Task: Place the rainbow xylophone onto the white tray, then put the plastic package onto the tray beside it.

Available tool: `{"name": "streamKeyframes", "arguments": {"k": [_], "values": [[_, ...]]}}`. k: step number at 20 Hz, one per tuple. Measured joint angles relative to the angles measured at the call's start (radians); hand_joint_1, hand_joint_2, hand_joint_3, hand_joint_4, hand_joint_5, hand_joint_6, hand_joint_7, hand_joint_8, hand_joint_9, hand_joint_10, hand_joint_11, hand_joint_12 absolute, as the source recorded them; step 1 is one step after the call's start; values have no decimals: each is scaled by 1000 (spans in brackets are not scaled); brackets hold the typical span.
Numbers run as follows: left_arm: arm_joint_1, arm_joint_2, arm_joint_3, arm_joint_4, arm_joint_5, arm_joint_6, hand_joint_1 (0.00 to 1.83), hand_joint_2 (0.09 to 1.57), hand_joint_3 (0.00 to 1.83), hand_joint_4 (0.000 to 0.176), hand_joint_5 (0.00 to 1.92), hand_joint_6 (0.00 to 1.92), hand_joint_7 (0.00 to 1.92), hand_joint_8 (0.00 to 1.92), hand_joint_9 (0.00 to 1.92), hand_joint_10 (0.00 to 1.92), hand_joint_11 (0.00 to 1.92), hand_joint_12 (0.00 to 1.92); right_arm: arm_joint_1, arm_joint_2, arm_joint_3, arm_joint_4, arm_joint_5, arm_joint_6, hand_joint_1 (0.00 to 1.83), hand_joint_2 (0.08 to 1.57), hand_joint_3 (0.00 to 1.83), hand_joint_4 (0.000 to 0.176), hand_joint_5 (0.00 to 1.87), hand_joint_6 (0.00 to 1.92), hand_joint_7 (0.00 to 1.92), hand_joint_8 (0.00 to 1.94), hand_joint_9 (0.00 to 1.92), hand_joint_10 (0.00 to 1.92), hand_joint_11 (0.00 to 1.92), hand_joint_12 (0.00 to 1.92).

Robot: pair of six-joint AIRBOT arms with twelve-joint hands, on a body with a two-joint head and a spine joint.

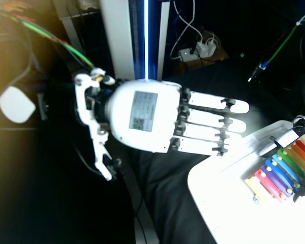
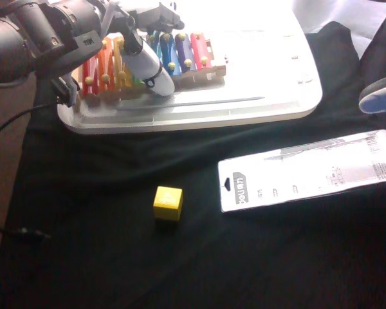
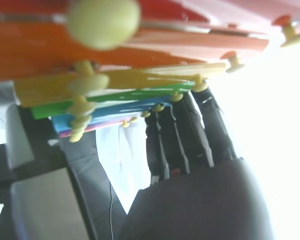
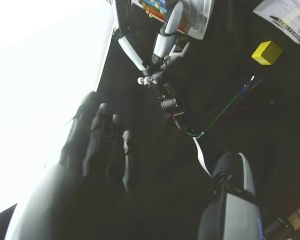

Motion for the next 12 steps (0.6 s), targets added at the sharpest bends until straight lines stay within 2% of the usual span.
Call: {"name": "streamKeyframes", "arguments": {"k": [1, 2, 4, 6, 7, 8, 9, 10, 11, 12], "values": [[0, -3, 0, 0, -1, 0, 1016, 728, 7, 82, 122, 0, 139, 0, 179, 0, 6, 588, 0, 0, 0, 0, 0, 0, 752, 837, 2, 40, 216, 1, 285, 4, 281, 2, 178, 398], [2, -3, 0, 0, -4, 0, 999, 726, 4, 92, 73, 0, 88, 1, 139, 0, 0, 533, 0, -1, 0, 0, 0, 0, 741, 835, 1, 42, 213, 0, 284, 3, 284, 3, 181, 400], [3, -3, -3, 0, -10, 0, 967, 715, 0, 130, 4, 0, 5, 0, 54, 0, 0, 418, 0, -1, 0, 0, 0, 0, 730, 838, 2, 49, 207, 0, 285, 2, 287, 3, 186, 406], [3, 0, -11, -1, -18, 0, 980, 692, 0, 135, 0, 0, 0, 0, 2, 0, 0, 330, 0, -2, 0, 0, 0, 0, 716, 828, 0, 63, 191, 0, 277, 0, 276, 0, 184, 409], [3, 8, -27, 0, -29, -1, 941, 697, 0, 100, 0, 0, 0, 0, 0, 0, 0, 198, 0, -2, 0, 0, 0, 0, 656, 828, 0, 65, 155, 0, 263, 3, 258, 0, 149, 492], [4, 29, -61, -2, -51, -2, 877, 701, 1, 82, 0, 0, 0, 0, 0, 0, 0, 94, 0, -3, -1, 0, -1, 2, 630, 819, 2, 74, 133, 0, 252, 1, 235, 0, 105, 567], [4, 43, -83, -7, -71, -3, 820, 717, 5, 87, 0, 0, 0, 0, 0, 0, 0, 18, 0, -3, -3, -3, 0, 3, 578, 803, 0, 81, 105, 0, 224, 0, 203, 0, 80, 580], [4, 62, -105, -23, -102, -3, 803, 724, 8, 118, 0, 0, 0, 0, 0, 0, 0, 3, 0, -3, -7, -4, -1, 6, 543, 802, 0, 84, 86, 0, 205, 0, 185, 0, 73, 587], [3, 90, -135, -31, -135, -4, 766, 718, 4, 159, 0, 0, 0, 0, 0, 0, 0, 0, 10, -3, -11, -20, -2, 18, 527, 767, 4, 85, 71, 0, 171, 0, 163, 0, 42, 634], [2, 116, -160, -32, -162, -4, 754, 742, 13, 158, 0, 0, 0, 0, 0, 0, 0, 0, 13, -3, -11, -39, 3, 34, 520, 752, 1, 77, 63, 0, 144, 0, 146, 0, 8, 690]]}}
